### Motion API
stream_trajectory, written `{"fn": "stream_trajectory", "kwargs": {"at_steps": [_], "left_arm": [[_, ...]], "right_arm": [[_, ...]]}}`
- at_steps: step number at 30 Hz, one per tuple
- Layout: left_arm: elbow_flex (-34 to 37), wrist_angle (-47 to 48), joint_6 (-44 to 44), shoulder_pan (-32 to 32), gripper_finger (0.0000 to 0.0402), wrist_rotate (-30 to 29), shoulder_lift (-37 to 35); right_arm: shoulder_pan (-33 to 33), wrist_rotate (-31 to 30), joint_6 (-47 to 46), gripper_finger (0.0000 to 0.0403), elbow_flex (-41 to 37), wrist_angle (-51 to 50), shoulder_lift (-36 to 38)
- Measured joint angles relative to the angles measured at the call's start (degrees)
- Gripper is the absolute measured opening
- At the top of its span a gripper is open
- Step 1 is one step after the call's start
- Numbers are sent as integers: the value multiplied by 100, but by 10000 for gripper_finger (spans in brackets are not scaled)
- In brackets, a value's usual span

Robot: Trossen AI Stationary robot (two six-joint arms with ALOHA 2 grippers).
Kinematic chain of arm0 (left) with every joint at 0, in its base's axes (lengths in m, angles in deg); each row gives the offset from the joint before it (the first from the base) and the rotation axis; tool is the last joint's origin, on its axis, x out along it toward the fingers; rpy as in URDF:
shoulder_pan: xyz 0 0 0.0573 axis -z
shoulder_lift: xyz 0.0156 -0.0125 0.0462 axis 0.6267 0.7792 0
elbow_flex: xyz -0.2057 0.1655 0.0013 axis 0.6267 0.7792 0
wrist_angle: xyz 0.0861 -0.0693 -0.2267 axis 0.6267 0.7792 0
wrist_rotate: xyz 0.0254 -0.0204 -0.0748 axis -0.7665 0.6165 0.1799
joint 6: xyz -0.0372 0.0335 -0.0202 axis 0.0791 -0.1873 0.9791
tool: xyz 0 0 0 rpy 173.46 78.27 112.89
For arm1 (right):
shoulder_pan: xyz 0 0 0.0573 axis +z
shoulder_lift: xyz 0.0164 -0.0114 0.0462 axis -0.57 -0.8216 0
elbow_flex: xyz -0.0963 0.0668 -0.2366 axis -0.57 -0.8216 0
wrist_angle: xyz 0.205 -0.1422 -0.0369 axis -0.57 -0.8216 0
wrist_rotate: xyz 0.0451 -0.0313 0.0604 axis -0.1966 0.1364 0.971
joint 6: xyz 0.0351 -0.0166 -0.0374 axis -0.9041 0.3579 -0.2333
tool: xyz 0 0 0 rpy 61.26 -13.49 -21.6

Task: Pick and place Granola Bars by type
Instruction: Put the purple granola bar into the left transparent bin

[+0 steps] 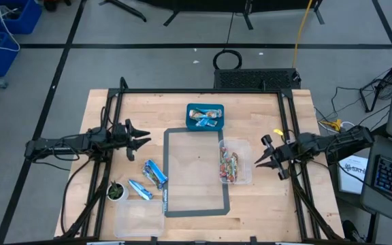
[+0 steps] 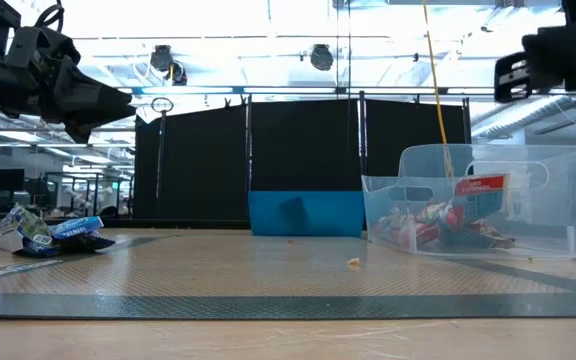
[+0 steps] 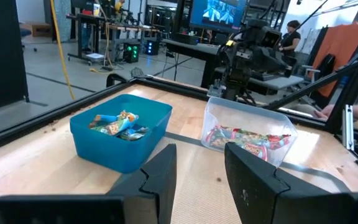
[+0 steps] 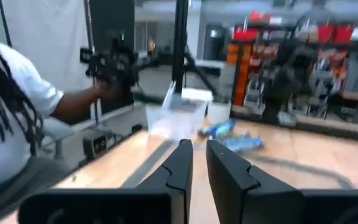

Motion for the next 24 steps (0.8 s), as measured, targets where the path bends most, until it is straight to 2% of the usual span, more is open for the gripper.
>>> {"fn": "stream_trajectory", "kwargs": {"at_steps": [8, 17, 24], "left_arm": [[0, 0, 147, -1, 138, 2, 0], [0, 2, 145, 1, 138, 4, 2], [0, 4, -46, -1, 138, 7, 1]], "right_arm": [[-129, -46, -64, 26, -4, -200, -2], [-198, -1178, -172, 20, -11, -666, -7], [-198, -1226, -218, 18, -13, -618, -4]]}}
